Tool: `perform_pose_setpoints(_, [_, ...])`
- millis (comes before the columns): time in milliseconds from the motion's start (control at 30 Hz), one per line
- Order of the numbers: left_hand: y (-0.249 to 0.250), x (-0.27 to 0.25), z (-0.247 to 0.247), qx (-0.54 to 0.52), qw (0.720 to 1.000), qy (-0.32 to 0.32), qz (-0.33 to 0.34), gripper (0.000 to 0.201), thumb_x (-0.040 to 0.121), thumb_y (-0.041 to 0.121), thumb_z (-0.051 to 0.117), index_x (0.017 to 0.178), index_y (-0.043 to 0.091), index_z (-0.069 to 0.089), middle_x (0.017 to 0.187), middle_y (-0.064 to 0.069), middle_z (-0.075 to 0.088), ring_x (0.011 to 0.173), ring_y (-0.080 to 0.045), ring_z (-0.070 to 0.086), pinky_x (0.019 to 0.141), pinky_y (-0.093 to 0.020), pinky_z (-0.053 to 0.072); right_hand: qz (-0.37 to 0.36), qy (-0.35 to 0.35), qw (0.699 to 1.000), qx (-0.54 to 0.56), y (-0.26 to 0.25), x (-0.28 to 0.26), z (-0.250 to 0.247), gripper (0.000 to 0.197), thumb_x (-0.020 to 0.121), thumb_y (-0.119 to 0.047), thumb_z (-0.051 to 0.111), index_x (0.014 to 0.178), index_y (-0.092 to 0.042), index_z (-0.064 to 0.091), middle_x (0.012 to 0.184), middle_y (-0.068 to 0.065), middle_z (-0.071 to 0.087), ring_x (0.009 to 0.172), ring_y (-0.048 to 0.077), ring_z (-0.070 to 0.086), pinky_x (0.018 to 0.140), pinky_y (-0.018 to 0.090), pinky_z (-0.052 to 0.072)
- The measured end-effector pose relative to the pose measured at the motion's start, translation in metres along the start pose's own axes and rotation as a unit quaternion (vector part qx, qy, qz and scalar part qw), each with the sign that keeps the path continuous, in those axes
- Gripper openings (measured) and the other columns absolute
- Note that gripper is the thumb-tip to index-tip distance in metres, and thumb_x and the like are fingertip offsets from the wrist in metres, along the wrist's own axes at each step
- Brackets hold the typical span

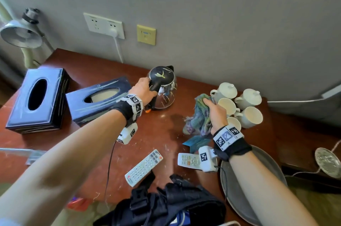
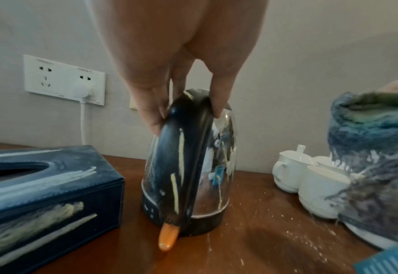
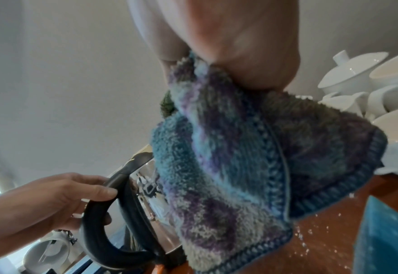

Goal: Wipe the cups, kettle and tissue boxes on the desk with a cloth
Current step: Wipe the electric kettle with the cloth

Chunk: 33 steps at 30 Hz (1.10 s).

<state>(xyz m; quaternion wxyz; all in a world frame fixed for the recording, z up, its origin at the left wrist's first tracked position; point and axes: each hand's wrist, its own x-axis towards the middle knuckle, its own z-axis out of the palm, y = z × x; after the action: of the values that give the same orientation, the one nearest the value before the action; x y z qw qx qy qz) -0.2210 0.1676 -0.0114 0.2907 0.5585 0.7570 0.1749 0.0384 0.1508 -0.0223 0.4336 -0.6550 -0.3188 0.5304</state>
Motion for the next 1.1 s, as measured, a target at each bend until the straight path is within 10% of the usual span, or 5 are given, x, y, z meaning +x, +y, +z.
perform_pose_setpoints(200, [-0.021, -0.026, 0.001, 0.035, 0.997, -0.040, 0.063, 0.063, 0.087, 0.032, 0.072, 0.141, 0.017, 0.044, 0.147, 0.001, 0.042, 0.123, -0.029, 0.054, 0.100, -0.038, 0.043, -0.124, -0.019, 0.985, -0.122, -0.012, -0.009, -0.006, 0.010, 0.085, -0.035, 0.072, 0.087, -0.025, 0.073, 0.091, -0.004, 0.075, 0.095, 0.019, 0.070, 0.095, 0.046, 0.054])
perform_pose_setpoints(467, [-0.035, -0.077, 0.008, 0.061, 0.975, -0.144, 0.155, 0.065, 0.084, 0.028, 0.075, 0.142, 0.032, 0.047, 0.147, 0.012, 0.048, 0.129, -0.018, 0.050, 0.108, -0.036, 0.039, -0.253, -0.104, 0.887, -0.373, -0.009, -0.014, 0.027, 0.037, 0.090, -0.038, 0.068, 0.125, -0.027, 0.067, 0.120, -0.002, 0.060, 0.110, 0.013, 0.056, 0.102, 0.029, 0.042])
perform_pose_setpoints(633, [-0.032, -0.081, 0.008, 0.083, 0.974, -0.134, 0.161, 0.065, 0.087, 0.032, 0.072, 0.145, 0.034, 0.044, 0.150, 0.012, 0.046, 0.132, -0.019, 0.048, 0.110, -0.036, 0.038, -0.198, -0.152, 0.916, -0.314, 0.004, -0.022, 0.026, 0.036, 0.093, -0.028, 0.066, 0.129, -0.019, 0.064, 0.129, -0.006, 0.062, 0.122, 0.012, 0.055, 0.111, 0.031, 0.040])
perform_pose_setpoints(833, [-0.032, -0.082, 0.008, 0.062, 0.977, -0.135, 0.153, 0.063, 0.086, 0.028, 0.073, 0.143, 0.033, 0.046, 0.145, 0.009, 0.051, 0.128, -0.020, 0.051, 0.107, -0.037, 0.041, -0.271, -0.140, 0.891, -0.336, 0.033, -0.051, -0.008, 0.038, 0.093, -0.014, 0.065, 0.131, -0.016, 0.063, 0.136, -0.013, 0.052, 0.126, 0.001, 0.047, 0.100, 0.002, 0.030])
perform_pose_setpoints(1100, [-0.035, -0.081, 0.009, 0.028, 0.979, -0.156, 0.130, 0.064, 0.085, 0.025, 0.074, 0.142, 0.036, 0.047, 0.142, 0.006, 0.054, 0.123, -0.022, 0.053, 0.105, -0.041, 0.043, -0.253, -0.103, 0.851, -0.448, 0.005, -0.023, 0.022, 0.039, 0.097, -0.026, 0.060, 0.136, -0.026, 0.059, 0.145, -0.001, 0.052, 0.132, 0.027, 0.050, 0.113, 0.032, 0.036])
